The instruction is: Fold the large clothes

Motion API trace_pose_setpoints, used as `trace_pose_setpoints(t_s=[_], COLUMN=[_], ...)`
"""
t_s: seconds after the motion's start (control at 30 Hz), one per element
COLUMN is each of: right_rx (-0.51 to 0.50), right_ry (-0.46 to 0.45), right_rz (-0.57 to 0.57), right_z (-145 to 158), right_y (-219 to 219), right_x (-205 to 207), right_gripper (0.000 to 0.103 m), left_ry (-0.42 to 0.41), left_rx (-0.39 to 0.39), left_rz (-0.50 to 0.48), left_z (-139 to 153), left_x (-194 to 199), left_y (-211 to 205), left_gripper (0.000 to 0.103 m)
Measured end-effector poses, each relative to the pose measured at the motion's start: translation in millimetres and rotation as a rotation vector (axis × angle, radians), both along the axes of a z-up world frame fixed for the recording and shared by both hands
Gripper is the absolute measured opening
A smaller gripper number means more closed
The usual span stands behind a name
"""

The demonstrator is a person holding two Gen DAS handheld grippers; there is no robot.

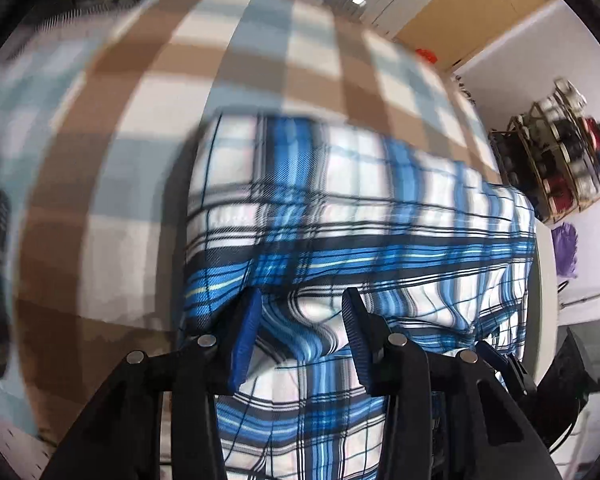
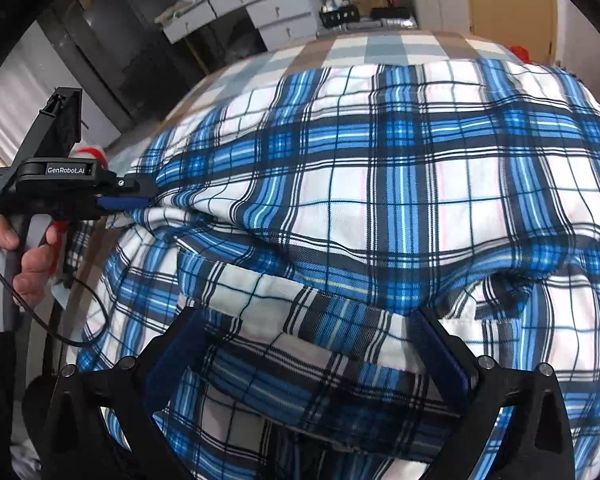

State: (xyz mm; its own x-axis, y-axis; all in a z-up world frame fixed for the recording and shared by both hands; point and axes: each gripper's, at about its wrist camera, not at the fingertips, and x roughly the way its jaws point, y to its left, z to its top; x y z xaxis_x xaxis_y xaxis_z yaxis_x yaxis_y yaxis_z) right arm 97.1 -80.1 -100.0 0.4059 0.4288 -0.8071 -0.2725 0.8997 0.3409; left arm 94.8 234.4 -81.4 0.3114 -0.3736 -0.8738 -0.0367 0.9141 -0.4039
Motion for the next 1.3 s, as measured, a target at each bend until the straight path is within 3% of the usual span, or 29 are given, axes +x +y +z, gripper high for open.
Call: trace_pose_setpoints(t_s=[0.13, 0.2, 0.3, 0.37, 0.5, 0.6, 0.7, 0.83, 0.97, 1.07, 1.13, 1.2, 1.3], right_rx=[0.057, 0.047, 0.024, 0.076, 0.168, -0.027, -0.191, -0.336, -0.511, -0.378, -0.403, -0.388, -0.263], right_ry=[0.001, 0.019, 0.002, -0.021, -0.107, -0.107, -0.079, 0.000, 0.179, 0.224, 0.222, 0.165, 0.053], right_rz=[-0.051, -0.031, -0.011, -0.039, -0.145, -0.209, -0.171, -0.149, -0.076, -0.124, -0.133, -0.144, -0.147], right_z=[3, -3, -1, 11, 57, 84, 81, 47, -13, -17, -11, 13, 61], right_y=[-12, -12, -8, -18, -61, -84, -84, -88, -96, -122, -129, -131, -121], right_x=[0, 3, -2, -6, -3, 38, 80, 125, 134, 129, 126, 125, 129], right_gripper=[0.103, 0.103, 0.103, 0.103, 0.103, 0.103, 0.103, 0.103, 0.103, 0.103, 0.103, 0.103, 0.103], left_ry=[-0.107, -0.092, 0.021, 0.065, 0.005, -0.069, -0.121, -0.169, -0.171, -0.159, -0.160, -0.169, -0.183], left_rx=[0.018, 0.055, 0.088, 0.076, 0.072, 0.015, 0.020, 0.042, 0.063, 0.073, 0.101, 0.115, 0.129], left_rz=[-0.099, -0.121, -0.093, -0.061, -0.046, -0.033, 0.037, 0.052, 0.017, -0.004, -0.031, -0.047, -0.058], left_z=[29, 19, -13, -30, -23, -10, -6, -11, -13, -14, -12, -12, -10], left_x=[-9, 1, 12, 11, -2, -15, -24, -37, -42, -30, -30, -28, -25], left_y=[-23, -34, -33, -26, -24, -28, -29, -35, -29, -46, -48, -49, -51], left_gripper=[0.037, 0.037, 0.037, 0.037, 0.037, 0.037, 0.037, 0.037, 0.037, 0.037, 0.037, 0.037, 0.037])
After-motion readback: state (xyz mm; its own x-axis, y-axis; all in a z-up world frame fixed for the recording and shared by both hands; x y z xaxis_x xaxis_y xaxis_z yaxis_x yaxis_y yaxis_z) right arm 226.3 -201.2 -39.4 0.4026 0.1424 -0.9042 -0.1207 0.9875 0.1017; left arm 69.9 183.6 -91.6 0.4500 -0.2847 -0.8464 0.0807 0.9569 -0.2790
